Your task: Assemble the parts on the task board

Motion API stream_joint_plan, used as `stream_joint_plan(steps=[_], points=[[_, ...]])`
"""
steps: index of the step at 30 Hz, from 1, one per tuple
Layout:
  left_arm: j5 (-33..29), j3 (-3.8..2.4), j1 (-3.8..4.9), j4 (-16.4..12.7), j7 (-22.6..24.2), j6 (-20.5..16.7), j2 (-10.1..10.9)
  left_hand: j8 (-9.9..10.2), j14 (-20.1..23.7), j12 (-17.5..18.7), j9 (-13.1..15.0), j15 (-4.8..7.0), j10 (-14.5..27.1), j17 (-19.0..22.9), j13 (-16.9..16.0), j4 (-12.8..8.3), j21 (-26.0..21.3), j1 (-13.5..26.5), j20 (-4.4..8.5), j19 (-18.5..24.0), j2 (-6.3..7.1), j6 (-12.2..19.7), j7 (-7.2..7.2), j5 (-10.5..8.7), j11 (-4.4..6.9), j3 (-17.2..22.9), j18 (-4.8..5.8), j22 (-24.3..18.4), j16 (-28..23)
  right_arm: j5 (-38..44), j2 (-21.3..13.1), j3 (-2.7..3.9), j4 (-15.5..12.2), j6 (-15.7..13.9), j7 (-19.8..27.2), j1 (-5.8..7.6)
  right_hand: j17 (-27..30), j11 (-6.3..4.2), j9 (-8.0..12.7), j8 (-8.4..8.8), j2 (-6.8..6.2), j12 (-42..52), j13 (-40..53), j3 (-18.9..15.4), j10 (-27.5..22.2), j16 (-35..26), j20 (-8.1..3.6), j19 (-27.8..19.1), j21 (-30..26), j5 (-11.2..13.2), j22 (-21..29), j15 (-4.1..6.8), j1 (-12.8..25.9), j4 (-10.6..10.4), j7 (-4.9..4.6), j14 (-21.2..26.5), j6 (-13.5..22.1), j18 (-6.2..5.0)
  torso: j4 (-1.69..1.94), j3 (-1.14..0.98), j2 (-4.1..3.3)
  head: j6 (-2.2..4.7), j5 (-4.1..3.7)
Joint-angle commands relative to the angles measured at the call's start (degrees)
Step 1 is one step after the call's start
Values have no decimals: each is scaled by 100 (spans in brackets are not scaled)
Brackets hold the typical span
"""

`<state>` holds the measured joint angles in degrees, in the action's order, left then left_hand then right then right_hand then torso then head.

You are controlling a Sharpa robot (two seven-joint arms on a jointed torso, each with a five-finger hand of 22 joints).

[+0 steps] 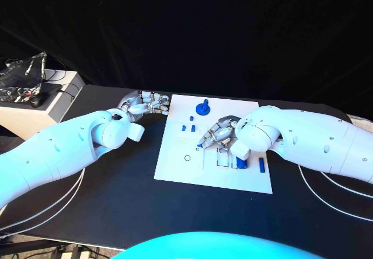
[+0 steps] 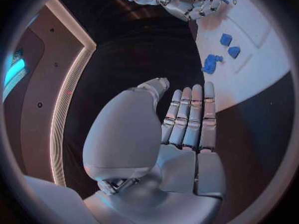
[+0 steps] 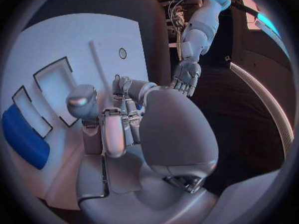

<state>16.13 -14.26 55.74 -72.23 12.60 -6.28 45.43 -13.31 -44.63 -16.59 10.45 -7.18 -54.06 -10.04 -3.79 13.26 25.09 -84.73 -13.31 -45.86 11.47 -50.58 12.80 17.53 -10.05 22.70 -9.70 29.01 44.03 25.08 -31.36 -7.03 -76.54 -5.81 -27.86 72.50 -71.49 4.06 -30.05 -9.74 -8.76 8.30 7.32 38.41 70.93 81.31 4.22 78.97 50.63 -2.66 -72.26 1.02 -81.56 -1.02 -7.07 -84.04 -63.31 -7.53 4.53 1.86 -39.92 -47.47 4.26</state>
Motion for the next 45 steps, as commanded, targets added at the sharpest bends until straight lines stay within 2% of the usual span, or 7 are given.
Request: stream_joint_plan(steps=[1, 7, 21, 29, 37, 42, 45], points=[[-21, -3, 4, -17, 6, 90, -4, -37, 3, 20, -7, -41, 32, -9, -6, -19, -34, 9, -21, -27, -17, 15, 10, -13, 1, 2, -51, -7, -23, 91, 27, 3, 4, 91, -198, 33, 5, -71, -10, -12, 36, 6, -8, 14, 114, -25, 7, -29, -17, -12, 2, 22, 16, 4, -40, -217, 16, 65, 3, -3, -1, -5, -8], [-21, -3, 4, -13, -2, 96, -7, -39, 4, 22, -8, -42, 37, -10, -6, -22, -37, 7, -21, -28, -16, 15, 10, -13, 0, 1, -51, -8, -25, 264, 49, 3, -38, 69, -276, 92, 7, -72, -13, -14, 34, 5, -7, 11, 116, -27, 6, -28, -7, -12, -4, 23, 19, 10, -41, -215, 16, 67, -9, -1, 1, -12, -18], [-21, -2, 4, -11, -16, 109, -3, -42, 6, 28, -8, -44, 49, -13, -5, -28, -42, 5, -22, -31, -15, 17, 11, -13, -2, -1, -51, -11, -28, 773, 125, -7, -158, -2, -529, 157, 10, -73, -20, -18, 32, 5, -4, 7, 119, -30, 6, -29, -3, -12, -8, 24, 24, 24, -40, -213, 15, 67, -1, 0, -4, -16, -32], [-19, 0, 4, -2, -22, 112, -1, -43, 6, 29, -8, -44, 52, -13, -5, -29, -44, 4, -22, -32, -15, 17, 11, -13, -3, -1, -51, -12, -29, 1062, 213, -29, -190, -63, -824, 295, 27, -75, -25, -21, 29, 4, -2, 6, 121, -39, 5, -26, 9, -12, -15, 26, 26, 35, -39, -209, 14, 69, -6, 3, 9, -14, -23], [-11, 3, 4, 20, -41, 125, -22, -48, 8, 34, -8, -46, 63, -16, -5, -35, -49, 1, -22, -35, -15, 18, 11, -14, -5, -2, -51, -14, -32, 985, 417, -110, -15, 258, -1002, 485, 47, -75, -27, -23, 28, 4, 0, 5, 123, -49, 5, -24, 18, -12, -20, 27, 28, 43, -38, -205, 12, 70, -3, 17, 14, 1, -46], [-6, 6, 4, 27, -55, 127, -31, -48, 8, 34, -8, -46, 63, -16, -5, -35, -49, 1, -22, -35, -15, 18, 11, -14, -5, -2, -51, -14, -32, 869, 544, -170, 128, 585, -1084, 588, 52, -75, -29, -23, 27, 3, 0, 6, 122, -52, 4, -25, 14, -12, -19, 28, 29, 47, -38, -204, 13, 69, 6, 15, 6, 5, -42], [-4, 6, 5, 29, -58, 119, -36, -49, 9, 38, -8, -47, 72, -17, -4, -38, -52, -1, -23, -36, -15, 19, 10, -14, -6, -3, -51, -16, -33, 787, 624, -215, 232, 836, -1120, 654, 56, -74, -31, -24, 28, 0, 1, 5, 120, -54, 5, -29, 5, -20, -17, 28, 35, 52, -39, -203, 15, 67, 1, 26, 7, 12, -45]])
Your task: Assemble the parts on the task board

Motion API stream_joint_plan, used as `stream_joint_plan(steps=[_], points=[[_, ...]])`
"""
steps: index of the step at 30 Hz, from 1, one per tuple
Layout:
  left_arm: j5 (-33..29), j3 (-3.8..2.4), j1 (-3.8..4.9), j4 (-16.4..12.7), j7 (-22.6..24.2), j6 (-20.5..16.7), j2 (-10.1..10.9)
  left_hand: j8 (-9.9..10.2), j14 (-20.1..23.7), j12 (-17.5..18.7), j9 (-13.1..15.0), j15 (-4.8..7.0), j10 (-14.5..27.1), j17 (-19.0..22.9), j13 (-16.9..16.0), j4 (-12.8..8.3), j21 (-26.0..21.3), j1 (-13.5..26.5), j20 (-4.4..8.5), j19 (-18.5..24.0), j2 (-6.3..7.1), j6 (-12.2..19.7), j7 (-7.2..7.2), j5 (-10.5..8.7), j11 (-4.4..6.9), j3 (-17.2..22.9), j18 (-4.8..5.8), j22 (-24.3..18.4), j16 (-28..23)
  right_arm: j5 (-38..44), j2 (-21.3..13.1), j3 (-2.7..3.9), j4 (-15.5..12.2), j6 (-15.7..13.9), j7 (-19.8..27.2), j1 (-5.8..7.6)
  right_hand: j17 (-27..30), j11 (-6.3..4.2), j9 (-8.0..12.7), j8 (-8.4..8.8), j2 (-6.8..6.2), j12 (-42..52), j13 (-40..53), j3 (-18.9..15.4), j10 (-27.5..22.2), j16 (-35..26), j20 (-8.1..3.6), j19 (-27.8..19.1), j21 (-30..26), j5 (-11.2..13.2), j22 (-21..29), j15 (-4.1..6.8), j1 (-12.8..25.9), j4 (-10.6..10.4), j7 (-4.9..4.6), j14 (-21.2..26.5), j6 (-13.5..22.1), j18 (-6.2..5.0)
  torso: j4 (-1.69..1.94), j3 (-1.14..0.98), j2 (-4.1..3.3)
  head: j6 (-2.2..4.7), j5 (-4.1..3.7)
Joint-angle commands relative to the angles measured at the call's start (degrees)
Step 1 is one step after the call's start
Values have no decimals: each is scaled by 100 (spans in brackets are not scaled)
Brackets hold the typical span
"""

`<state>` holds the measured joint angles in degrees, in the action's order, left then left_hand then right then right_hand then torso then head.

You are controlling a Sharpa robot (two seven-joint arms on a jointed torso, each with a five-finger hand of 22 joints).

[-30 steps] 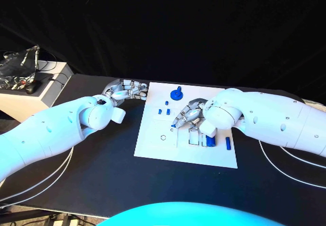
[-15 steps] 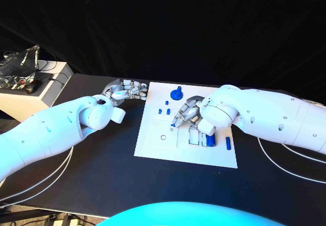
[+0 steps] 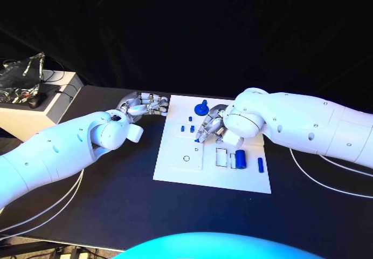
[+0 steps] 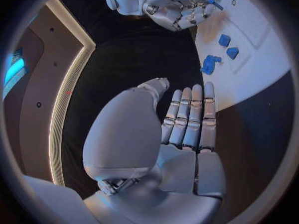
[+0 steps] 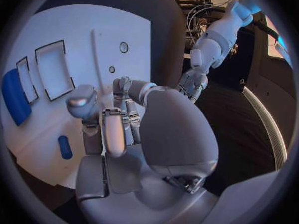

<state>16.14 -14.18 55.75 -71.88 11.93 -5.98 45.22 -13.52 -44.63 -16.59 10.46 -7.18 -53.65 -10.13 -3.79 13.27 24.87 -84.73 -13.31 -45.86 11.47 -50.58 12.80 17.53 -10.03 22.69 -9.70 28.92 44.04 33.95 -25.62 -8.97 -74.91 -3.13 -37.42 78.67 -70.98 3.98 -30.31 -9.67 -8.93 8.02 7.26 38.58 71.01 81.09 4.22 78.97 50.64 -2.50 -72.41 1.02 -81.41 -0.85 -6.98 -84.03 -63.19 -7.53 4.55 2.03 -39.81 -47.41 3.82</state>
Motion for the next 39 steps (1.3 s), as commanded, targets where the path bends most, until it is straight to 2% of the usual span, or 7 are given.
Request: stream_joint_plan(steps=[1, 10, 17, 24, 25, 26, 39], points=[[-5, -1, 4, -7, 9, 88, -18, -29, 9, 38, -9, -47, 30, -8, -4, -39, -30, -1, -23, -37, -15, 20, 10, -14, -8, -3, -51, -7, -33, -119, 75, -36, 104, 639, -173, 57, 5, -65, -6, -31, 46, 27, 8, -12, 112, -32, 4, -31, 1, -36, 1, 28, 21, 36, -48, -203, 4, 67, -2, 12, -4, 4, -1], [7, -1, 6, -13, 6, 81, -37, -29, 9, 38, -9, -47, 30, -8, -4, -39, -30, -1, -23, -37, -15, 20, 10, -14, -8, -3, -51, -7, -33, -192, 244, -135, 344, 1126, -240, 154, 8, -64, -11, -32, 54, 23, 10, -15, 109, -35, 5, -35, -4, -44, 0, 27, 32, 47, -48, -202, 8, 66, 0, 9, -5, 1, 6], [9, -2, 7, -12, 6, 78, -51, -34, 9, 43, -9, -48, 42, -11, -5, -44, -36, -3, -23, -40, -17, 21, 11, -13, -9, -4, -50, -10, -36, -192, 319, -169, 431, 1286, -259, 169, 13, -61, -20, -32, 70, 15, 17, -26, 104, -39, 9, -39, -1, -81, -7, 23, 61, 61, -51, -201, 17, 68, 1, -1, -9, 11, 13], [9, -2, 7, -13, 7, 80, -63, -34, 9, 43, -9, -48, 42, -11, -5, -44, -36, -3, -23, -40, -17, 21, 11, -13, -9, -4, -50, -10, -36, -105, 370, -185, 475, 1274, -247, 170, 36, -60, -85, -52, 108, -14, 56, -129, 106, -49, 14, -52, -21, -473, -28, 22, 188, 156, -50, -204, 50, 65, 1, -7, -16, 13, 18], [9, -2, 7, -13, 6, 82, -65, -34, 9, 43, -9, -48, 42, -11, -5, -44, -36, -3, -23, -40, -17, 21, 11, -13, -9, -4, -50, -10, -36, -77, 374, -189, 481, 1264, -243, 169, 33, -62, -91, -54, 120, -17, 61, -134, 106, -47, 14, -48, -11, -411, -36, 24, 183, 179, -47, -205, 53, 66, 1, -6, -13, 28, -3], [10, -2, 7, -14, 6, 84, -67, -34, 9, 43, -9, -48, 42, -11, -5, -44, -36, -3, -23, -40, -17, 21, 11, -13, -9, -4, -50, -10, -36, -54, 377, -194, 485, 1260, -239, 168, 41, -68, -102, -52, 163, -29, 67, -83, 101, -50, 3, -50, -13, -37, -44, 33, 128, 260, -45, -204, 63, 64, 3, -5, -13, 27, -8], [10, -2, 7, -15, 7, 88, -69, -34, 9, 43, -9, -48, 42, -11, -5, -44, -36, -3, -23, -40, -17, 21, 11, -13, -9, -4, -50, -10, -36, 196, 377, -212, 460, 1179, -200, 149, 45, -66, -102, -52, 166, -30, 68, -81, 101, -52, 4, -52, -22, -35, -41, 33, 132, 262, -47, -203, 63, 63, 0, -9, -12, 11, 11]])
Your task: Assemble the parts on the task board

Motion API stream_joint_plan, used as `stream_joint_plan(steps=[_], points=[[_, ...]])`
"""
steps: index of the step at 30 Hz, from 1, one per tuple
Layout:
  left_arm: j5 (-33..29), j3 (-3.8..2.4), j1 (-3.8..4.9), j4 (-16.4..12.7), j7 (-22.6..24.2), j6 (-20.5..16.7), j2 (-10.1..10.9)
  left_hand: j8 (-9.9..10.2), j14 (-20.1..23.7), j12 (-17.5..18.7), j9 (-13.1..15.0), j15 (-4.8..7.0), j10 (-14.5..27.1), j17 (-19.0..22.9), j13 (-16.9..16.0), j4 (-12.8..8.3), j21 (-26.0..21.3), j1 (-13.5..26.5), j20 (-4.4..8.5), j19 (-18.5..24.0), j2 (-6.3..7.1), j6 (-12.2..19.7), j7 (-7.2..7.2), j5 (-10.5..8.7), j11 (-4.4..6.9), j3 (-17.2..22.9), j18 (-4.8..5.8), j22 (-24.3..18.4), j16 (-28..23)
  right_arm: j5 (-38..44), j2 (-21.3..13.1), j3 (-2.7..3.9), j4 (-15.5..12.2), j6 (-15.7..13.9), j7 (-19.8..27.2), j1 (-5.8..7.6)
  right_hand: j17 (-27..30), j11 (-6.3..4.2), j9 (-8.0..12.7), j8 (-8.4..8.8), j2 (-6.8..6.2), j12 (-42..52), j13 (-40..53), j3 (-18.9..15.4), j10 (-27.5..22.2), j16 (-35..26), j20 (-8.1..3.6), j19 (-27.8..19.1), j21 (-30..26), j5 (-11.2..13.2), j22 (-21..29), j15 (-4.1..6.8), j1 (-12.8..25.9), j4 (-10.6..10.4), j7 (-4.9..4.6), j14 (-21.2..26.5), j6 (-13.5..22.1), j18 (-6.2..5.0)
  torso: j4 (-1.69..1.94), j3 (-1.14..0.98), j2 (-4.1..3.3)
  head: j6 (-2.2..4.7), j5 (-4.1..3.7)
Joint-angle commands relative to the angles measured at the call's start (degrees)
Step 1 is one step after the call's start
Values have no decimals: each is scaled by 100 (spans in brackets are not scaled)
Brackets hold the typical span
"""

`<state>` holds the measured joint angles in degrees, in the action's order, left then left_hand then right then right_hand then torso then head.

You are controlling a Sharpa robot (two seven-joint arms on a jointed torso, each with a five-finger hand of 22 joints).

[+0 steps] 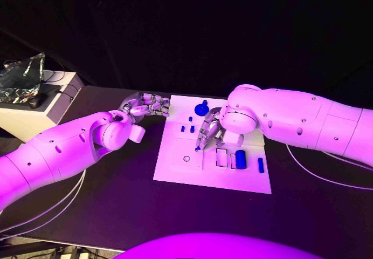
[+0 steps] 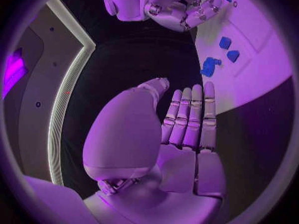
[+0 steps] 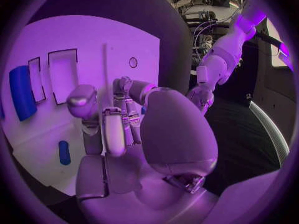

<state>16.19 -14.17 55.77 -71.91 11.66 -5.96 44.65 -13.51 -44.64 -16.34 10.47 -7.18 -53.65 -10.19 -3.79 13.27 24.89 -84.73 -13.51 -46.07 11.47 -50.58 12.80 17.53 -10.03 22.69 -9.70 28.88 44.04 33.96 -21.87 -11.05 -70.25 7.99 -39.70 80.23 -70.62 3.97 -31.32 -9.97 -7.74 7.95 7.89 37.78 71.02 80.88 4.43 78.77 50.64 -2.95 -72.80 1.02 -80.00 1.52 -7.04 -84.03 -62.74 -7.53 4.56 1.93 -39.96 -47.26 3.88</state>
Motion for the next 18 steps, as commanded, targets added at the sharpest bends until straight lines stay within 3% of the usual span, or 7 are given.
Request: stream_joint_plan(steps=[1, 18], points=[[5, -3, 5, -13, 33, 85, -11, -35, 9, 18, -10, -48, 43, -6, -5, -44, -37, -3, -2, -19, -17, 21, 11, -14, -10, -4, -51, -6, -36, 211, 3, -4, -1, 69, 29, -10, 8, -65, 0, -22, 47, -22, 6, -1, 101, -31, -17, -32, -22, 10, -2, 33, -9, 24, -41, -203, 18, 63, -4, 2, 3, -6, 5], [5, -4, 6, -26, 30, 93, -7, -44, 10, 20, -10, -50, 55, -12, -7, -51, -50, 0, -4, -27, -20, 26, 14, -14, -12, -10, -50, -12, -41, 370, 36, -24, 60, 44, 50, -78, 13, -63, -2, -21, 49, -25, 8, 4, 100, -33, -16, -33, -25, 12, -3, 30, 0, 32, -44, -202, 20, 64, -3, 8, 3, -44, 16]])
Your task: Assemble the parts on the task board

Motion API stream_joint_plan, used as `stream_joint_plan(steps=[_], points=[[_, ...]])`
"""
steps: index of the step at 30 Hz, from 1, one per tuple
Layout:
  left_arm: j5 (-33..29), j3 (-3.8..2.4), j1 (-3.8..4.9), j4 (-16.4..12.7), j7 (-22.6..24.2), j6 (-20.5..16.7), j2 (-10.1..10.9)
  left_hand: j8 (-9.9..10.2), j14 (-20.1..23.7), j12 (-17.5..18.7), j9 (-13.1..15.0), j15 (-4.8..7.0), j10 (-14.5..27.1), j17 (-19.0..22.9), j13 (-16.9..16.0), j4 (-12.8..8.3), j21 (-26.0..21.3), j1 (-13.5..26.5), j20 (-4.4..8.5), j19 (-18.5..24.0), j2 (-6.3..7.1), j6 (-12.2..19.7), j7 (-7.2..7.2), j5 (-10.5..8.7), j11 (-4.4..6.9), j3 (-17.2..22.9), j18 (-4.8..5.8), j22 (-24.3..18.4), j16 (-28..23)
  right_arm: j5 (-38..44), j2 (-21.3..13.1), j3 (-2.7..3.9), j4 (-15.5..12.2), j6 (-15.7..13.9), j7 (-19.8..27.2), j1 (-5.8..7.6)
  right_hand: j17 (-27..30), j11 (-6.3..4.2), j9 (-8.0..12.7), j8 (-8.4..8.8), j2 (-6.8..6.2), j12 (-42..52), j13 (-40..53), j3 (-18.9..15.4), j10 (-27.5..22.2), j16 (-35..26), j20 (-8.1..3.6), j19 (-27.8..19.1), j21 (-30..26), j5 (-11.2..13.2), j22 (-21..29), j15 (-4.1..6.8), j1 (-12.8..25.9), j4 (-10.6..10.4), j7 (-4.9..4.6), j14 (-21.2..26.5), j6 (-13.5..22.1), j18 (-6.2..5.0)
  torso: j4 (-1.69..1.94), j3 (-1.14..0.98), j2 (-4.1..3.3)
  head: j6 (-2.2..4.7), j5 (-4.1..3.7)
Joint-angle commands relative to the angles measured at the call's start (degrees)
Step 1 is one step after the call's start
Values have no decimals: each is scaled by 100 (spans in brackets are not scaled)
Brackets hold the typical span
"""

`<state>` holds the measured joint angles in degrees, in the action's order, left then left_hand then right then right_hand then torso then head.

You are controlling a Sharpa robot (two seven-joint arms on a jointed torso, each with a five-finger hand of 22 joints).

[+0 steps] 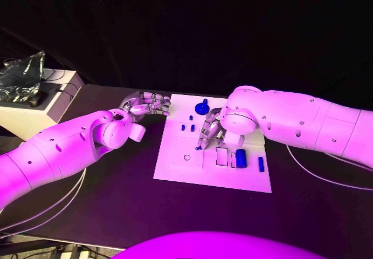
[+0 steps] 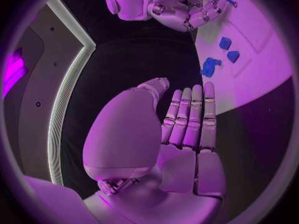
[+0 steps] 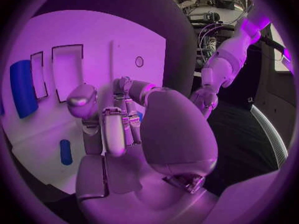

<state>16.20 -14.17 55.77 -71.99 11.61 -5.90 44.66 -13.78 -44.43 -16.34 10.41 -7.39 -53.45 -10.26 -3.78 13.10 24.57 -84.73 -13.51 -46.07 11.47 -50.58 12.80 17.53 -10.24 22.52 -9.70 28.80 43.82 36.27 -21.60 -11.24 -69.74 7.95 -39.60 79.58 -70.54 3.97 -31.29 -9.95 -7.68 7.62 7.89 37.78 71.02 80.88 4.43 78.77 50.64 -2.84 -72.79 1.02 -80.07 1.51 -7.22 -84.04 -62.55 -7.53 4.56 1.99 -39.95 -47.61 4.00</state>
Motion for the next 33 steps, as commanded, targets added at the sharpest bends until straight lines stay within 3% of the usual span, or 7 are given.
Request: stream_joint_plan(steps=[1, 33], points=[[5, -4, 6, -17, 35, 88, -8, -16, -11, 20, -5, -30, 35, -5, -7, -34, -18, -1, -4, -27, -20, 26, 14, -14, 8, 7, -50, -4, -19, 152, 11, -6, 12, 45, 42, -16, 18, -62, -7, -22, 45, 7, 10, 7, 100, -40, -15, -37, -37, 1, -1, 29, 13, 37, -27, -200, 2, 62, -3, 2, 2, -9, 4], [6, -4, 8, -26, -12, 120, 10, -25, -10, 19, -6, -32, 41, -11, -10, -36, -30, 7, -5, -34, -22, 31, 15, -15, 7, 0, -50, -11, -25, 397, 28, -10, -56, -291, 190, -66, 4, -55, -11, -17, 35, -2, 16, 0, 92, -33, -13, -34, -24, 2, -13, 23, 52, 55, -37, -203, 12, 67, -8, 2, 3, -35, 24]])
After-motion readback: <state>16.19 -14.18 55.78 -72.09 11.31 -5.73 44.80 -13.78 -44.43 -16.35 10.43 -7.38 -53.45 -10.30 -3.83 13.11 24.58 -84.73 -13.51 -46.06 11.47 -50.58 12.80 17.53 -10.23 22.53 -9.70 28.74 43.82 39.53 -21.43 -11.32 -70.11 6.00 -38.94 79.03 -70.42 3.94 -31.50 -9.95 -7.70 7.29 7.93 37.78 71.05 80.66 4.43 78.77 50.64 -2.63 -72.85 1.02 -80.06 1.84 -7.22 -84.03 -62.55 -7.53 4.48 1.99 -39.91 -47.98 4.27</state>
